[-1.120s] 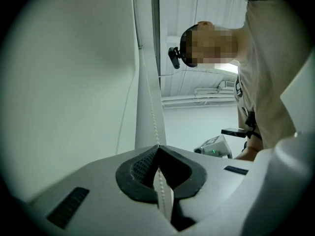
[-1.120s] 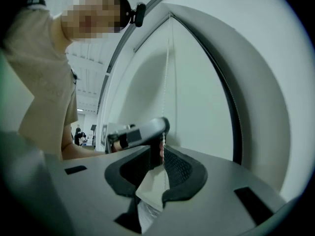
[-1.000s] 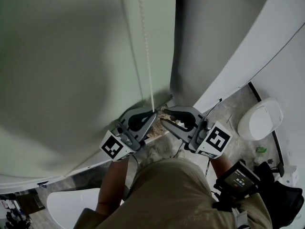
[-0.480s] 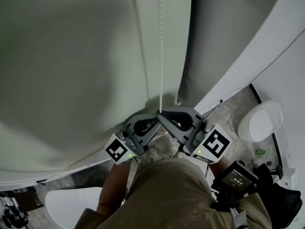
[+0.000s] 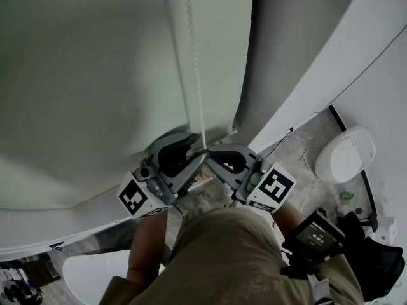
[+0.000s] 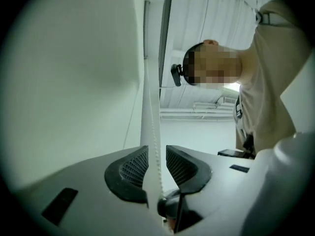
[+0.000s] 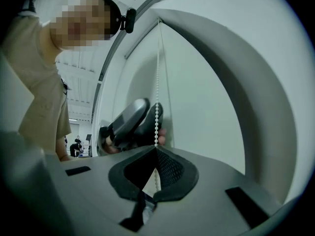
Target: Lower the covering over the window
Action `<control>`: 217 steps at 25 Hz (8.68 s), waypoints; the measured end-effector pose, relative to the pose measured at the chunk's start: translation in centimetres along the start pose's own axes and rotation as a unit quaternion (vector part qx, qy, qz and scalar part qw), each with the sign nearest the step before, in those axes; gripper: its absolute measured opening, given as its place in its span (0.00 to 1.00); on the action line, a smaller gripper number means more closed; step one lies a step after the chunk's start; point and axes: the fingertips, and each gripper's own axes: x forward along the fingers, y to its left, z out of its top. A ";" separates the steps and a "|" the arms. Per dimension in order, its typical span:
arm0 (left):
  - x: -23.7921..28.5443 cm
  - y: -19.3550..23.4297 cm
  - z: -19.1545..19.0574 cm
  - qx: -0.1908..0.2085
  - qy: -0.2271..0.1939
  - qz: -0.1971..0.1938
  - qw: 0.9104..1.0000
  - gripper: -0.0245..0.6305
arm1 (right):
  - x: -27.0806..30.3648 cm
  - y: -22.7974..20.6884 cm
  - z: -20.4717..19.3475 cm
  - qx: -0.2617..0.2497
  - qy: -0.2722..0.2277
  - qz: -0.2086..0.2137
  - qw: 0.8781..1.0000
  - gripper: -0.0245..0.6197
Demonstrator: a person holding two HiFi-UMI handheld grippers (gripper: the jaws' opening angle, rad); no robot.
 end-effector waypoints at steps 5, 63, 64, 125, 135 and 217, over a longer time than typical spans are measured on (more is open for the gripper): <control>1.2 0.3 -1.1 -0.002 0.022 0.004 1.000 0.07 | -0.2 -0.1 -0.6 0.000 0.013 0.002 1.000 0.05; -1.2 0.5 -6.0 0.008 0.068 0.024 0.997 0.07 | -1.3 0.9 3.9 -0.033 -0.036 0.023 0.999 0.18; -1.6 0.2 -6.9 -0.001 0.069 0.021 0.997 0.07 | -1.4 0.7 4.6 -0.030 -0.046 0.020 0.998 0.18; 0.4 0.7 -2.3 0.033 0.042 0.017 0.998 0.07 | -2.2 -0.5 1.0 0.004 -0.023 0.034 0.999 0.20; -0.4 -3.1 -9.0 -0.024 0.101 -0.014 0.994 0.07 | -1.7 -0.5 5.5 -0.029 -0.049 -0.002 0.998 0.06; 0.4 -2.0 -2.5 0.019 0.065 -0.024 0.997 0.06 | -1.7 1.6 0.6 -0.018 0.017 0.071 0.997 0.06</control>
